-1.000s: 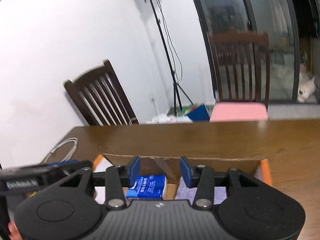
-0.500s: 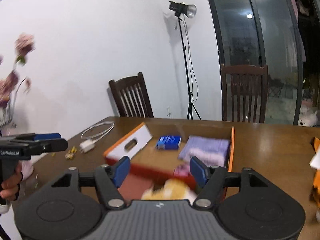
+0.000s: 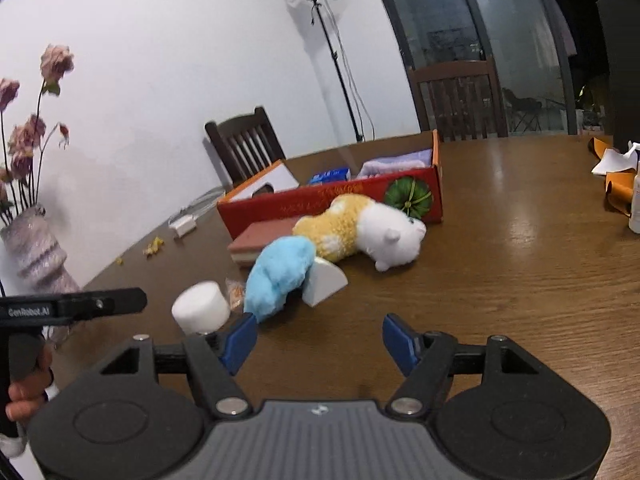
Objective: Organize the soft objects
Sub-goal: 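Move both grippers back to the yellow-and-white plush toy, then close both grippers on the yellow-and-white plush toy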
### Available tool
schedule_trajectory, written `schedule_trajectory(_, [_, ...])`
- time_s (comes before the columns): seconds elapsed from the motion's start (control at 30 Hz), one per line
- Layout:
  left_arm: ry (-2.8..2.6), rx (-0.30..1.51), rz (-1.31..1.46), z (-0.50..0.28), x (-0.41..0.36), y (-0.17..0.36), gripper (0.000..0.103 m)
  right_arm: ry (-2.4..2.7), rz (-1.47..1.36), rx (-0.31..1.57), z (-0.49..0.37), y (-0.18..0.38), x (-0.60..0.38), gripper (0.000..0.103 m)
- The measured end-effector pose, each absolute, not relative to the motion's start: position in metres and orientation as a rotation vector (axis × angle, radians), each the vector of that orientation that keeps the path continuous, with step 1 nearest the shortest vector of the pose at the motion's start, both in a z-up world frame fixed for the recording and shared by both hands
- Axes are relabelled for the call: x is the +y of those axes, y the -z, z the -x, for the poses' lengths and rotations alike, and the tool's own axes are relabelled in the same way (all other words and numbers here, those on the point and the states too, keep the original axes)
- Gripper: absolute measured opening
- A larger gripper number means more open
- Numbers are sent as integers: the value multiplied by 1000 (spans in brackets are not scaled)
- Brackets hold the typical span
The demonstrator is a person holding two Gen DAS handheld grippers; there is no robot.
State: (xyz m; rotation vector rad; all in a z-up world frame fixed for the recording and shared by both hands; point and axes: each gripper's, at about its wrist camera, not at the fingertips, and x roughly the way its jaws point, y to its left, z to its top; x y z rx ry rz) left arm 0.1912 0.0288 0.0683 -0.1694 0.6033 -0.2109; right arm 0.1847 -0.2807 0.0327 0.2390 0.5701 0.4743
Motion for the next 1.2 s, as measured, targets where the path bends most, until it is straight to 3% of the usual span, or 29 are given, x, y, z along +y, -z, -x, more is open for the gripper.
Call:
schedule_trajectory(0.3, [285,610,181,-234,-4,-75,88,-406,-268,548,-244,-31,-299,69])
schedule_trajectory(0.6, [297,654,130,-283,-31,-55,86,-439,-166,603,-349,-22,-279,77])
schedule_trajectory(0.7, [284,676,142,-288,-26,-48,85,-456,-98,634,-364,-15,-266,74])
schedule_trajectory(0.73, [280,680,147,-288,-25,-46,85,-468,-84,653,-367,-12,-263,68])
schedule_trajectory(0.87, [260,684,159,-283,-17,-45,85,-442,-115,666,-357,-14,-268,58])
schedule_trajectory(1.2, [285,683,197,-225,0,-46,85,-179,-175,602,-227,-11,-297,59])
